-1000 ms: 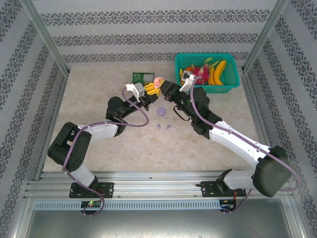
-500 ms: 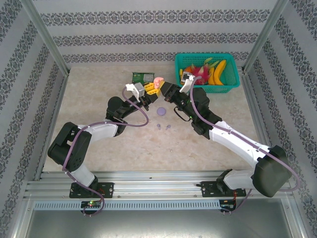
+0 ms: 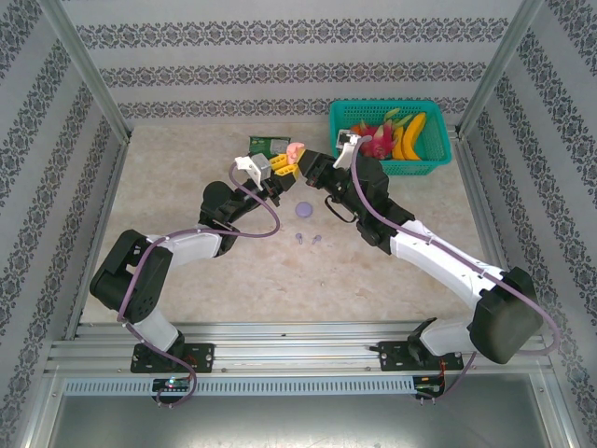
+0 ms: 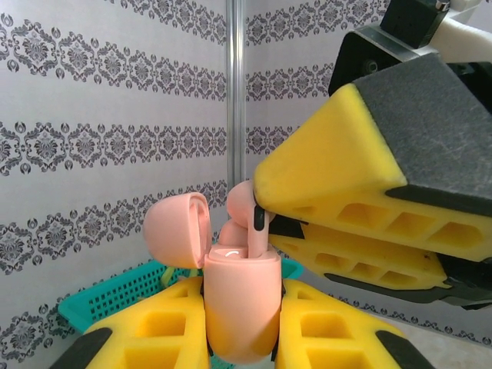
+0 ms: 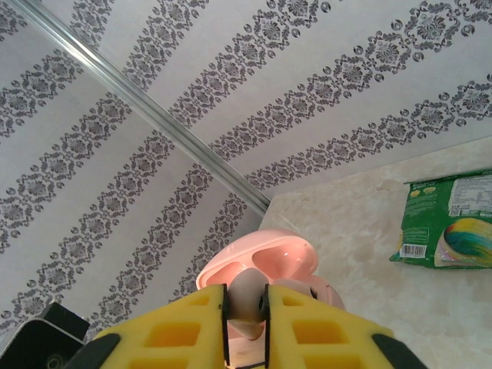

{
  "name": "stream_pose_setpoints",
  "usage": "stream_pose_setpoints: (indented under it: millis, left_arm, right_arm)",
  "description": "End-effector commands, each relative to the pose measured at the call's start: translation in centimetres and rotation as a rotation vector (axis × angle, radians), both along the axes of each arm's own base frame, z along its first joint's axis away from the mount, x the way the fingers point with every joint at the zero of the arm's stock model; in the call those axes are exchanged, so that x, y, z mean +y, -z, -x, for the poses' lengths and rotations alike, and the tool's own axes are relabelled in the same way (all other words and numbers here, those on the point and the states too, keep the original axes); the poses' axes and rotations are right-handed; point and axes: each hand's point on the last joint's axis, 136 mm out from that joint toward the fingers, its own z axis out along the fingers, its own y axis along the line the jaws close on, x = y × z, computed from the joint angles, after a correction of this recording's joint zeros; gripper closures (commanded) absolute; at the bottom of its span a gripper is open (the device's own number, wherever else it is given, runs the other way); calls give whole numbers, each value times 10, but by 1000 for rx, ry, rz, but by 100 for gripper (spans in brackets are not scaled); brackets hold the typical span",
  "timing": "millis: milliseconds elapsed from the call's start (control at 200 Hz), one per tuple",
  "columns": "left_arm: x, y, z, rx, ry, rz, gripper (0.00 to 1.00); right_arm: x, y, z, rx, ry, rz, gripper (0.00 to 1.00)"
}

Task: Insert the wireless bluetooth earbuds into the charging case

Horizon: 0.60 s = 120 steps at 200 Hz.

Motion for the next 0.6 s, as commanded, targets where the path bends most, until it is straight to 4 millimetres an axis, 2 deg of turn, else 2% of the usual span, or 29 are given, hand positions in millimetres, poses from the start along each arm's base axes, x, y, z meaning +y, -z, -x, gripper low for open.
stream_pose_setpoints:
  millis: [0, 260, 595]
  left_arm:
    - [-7, -25, 15, -96, 51, 32, 100]
    - [-8, -21, 14, -85, 51, 29, 100]
    - [-7, -16, 14, -76, 47, 23, 100]
  right_arm:
    - [15, 34, 8, 87, -69, 84, 76]
    - [0, 14, 9, 65, -32, 55, 57]
    - [-19, -16, 16, 25, -6, -5, 46]
